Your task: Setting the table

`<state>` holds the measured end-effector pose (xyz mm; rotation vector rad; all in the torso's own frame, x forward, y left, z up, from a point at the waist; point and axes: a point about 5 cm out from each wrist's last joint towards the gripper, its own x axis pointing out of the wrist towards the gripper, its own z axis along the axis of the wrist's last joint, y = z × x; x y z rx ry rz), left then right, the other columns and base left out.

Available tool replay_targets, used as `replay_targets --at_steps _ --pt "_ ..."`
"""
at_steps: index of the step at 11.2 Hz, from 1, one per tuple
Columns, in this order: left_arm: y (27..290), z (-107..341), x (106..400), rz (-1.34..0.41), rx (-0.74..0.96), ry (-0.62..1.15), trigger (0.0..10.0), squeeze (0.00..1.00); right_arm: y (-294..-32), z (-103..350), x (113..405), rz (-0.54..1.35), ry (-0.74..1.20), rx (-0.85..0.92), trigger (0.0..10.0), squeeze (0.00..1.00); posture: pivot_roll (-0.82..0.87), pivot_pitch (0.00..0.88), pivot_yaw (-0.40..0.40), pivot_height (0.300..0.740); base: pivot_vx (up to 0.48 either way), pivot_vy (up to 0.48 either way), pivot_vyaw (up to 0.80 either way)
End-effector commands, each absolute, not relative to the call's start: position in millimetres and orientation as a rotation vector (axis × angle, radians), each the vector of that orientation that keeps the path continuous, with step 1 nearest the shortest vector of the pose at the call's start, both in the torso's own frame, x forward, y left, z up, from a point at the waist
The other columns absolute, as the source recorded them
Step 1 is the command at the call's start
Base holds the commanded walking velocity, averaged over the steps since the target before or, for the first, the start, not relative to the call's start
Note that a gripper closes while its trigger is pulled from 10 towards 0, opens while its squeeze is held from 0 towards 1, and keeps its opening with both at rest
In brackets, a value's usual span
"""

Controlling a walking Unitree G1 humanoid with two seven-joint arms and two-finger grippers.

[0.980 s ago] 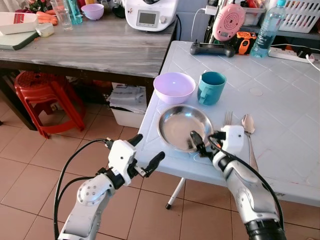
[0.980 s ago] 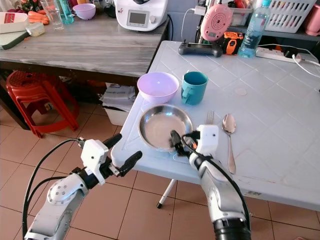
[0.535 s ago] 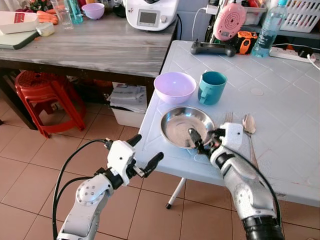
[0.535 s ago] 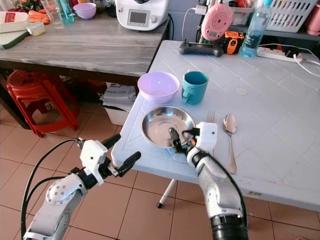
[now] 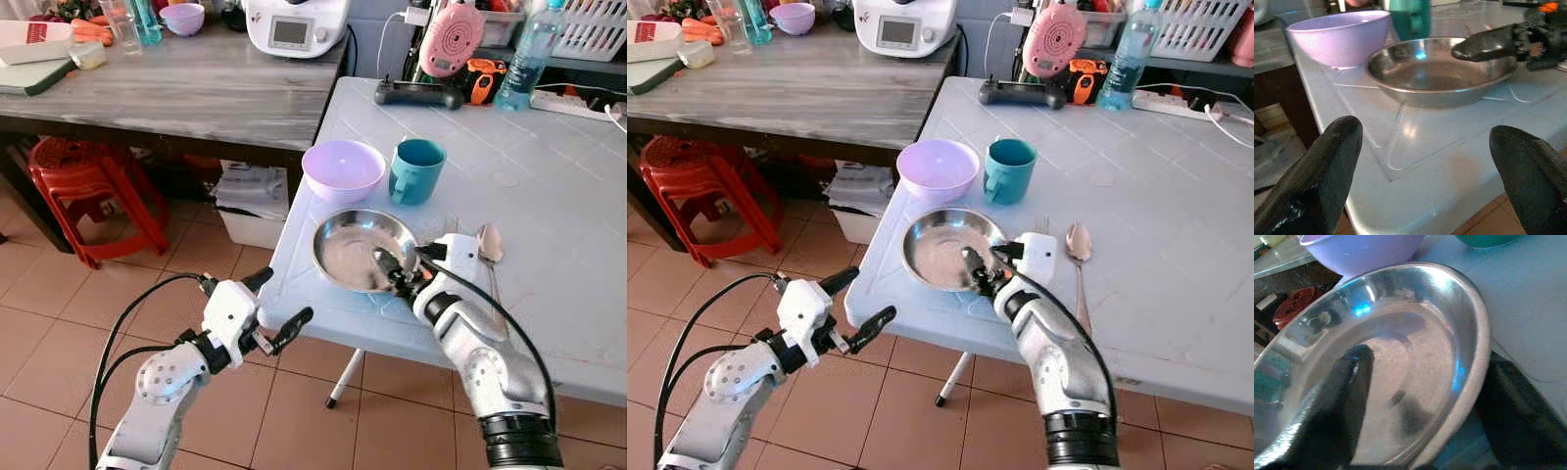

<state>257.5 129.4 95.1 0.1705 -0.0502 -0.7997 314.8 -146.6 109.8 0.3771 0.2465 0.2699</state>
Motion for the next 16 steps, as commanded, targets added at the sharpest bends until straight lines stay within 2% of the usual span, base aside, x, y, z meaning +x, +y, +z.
replay_targets --at_steps 1,2,7,11,16 --pt "128 92 255 -0.834 0.208 -0.041 10.0 0.0 -145 110 314 0.276 0.267 0.394 0.0 0.0 0.04 0.109 0.013 0.74 0.0 0.0 0.0" --pt "128 91 254 -0.838 0.208 -0.04 10.0 0.0 -142 110 313 0.28 0.27 0.436 0.0 0.0 0.03 0.108 0.018 0.74 0.0 0.0 0.0" --pt "126 90 255 -0.844 0.206 -0.047 10.0 0.0 -141 104 309 0.276 0.311 0.431 0.0 0.0 0.04 0.104 0.015 0.74 0.0 0.0 0.0" --pt "124 93 258 -0.829 0.197 -0.072 10.0 0.0 -144 94 307 0.194 0.361 0.474 0.0 0.0 0.04 0.097 0.008 0.74 0.0 0.0 0.0" --pt "119 92 257 -0.834 0.185 -0.075 10.0 0.0 -153 90 306 0.076 0.385 0.618 0.0 0.0 0.03 0.098 0.006 0.74 0.0 0.0 0.0"
